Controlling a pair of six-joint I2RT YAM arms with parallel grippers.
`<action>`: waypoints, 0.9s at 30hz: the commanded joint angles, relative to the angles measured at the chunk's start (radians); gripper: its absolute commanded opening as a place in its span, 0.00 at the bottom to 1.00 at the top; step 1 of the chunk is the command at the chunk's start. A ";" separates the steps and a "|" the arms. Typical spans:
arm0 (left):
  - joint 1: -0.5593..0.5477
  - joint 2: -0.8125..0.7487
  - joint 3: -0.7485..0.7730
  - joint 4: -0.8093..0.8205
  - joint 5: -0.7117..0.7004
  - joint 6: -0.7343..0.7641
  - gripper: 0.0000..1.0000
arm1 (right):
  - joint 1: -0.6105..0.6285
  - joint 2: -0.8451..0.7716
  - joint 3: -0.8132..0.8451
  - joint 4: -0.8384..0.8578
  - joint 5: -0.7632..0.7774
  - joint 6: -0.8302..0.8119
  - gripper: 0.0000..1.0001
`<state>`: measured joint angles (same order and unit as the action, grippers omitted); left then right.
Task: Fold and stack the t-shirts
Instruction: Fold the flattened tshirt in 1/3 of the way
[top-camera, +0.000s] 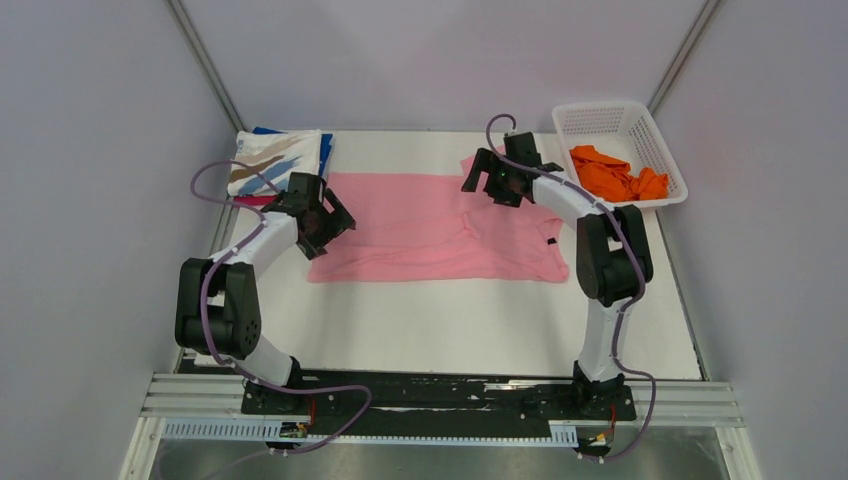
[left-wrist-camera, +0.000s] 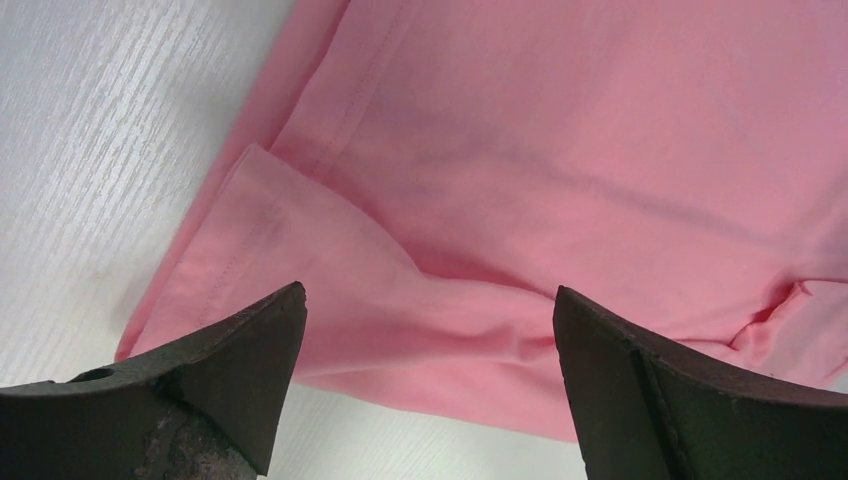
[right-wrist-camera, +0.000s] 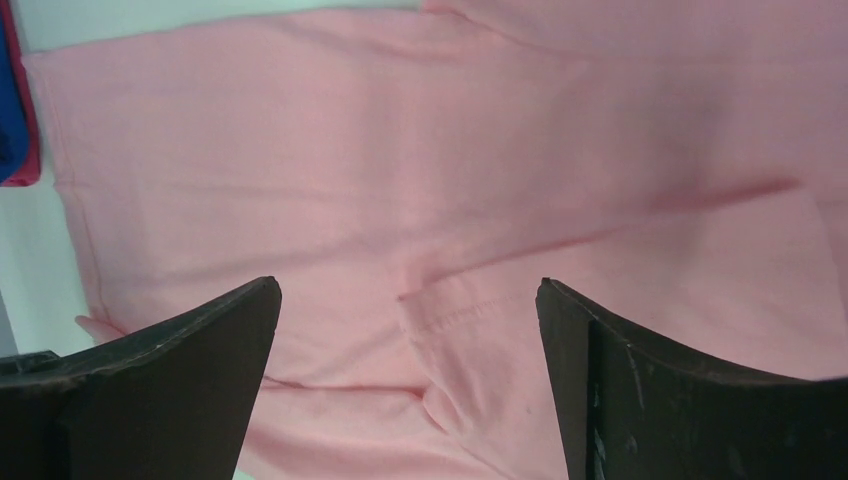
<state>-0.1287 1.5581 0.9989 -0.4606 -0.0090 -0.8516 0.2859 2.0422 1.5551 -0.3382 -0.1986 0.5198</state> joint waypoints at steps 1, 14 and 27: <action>-0.006 -0.013 0.059 0.031 0.000 0.021 1.00 | 0.000 -0.187 -0.143 -0.010 0.112 0.010 1.00; -0.053 0.216 0.059 0.117 0.042 0.004 1.00 | -0.051 -0.305 -0.528 -0.013 0.127 0.065 1.00; -0.129 -0.073 -0.304 0.062 0.012 -0.066 1.00 | -0.058 -0.598 -0.887 -0.127 0.099 0.115 1.00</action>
<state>-0.2203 1.5417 0.8101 -0.2428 0.0170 -0.8757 0.2314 1.5139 0.7887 -0.3111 -0.0994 0.5941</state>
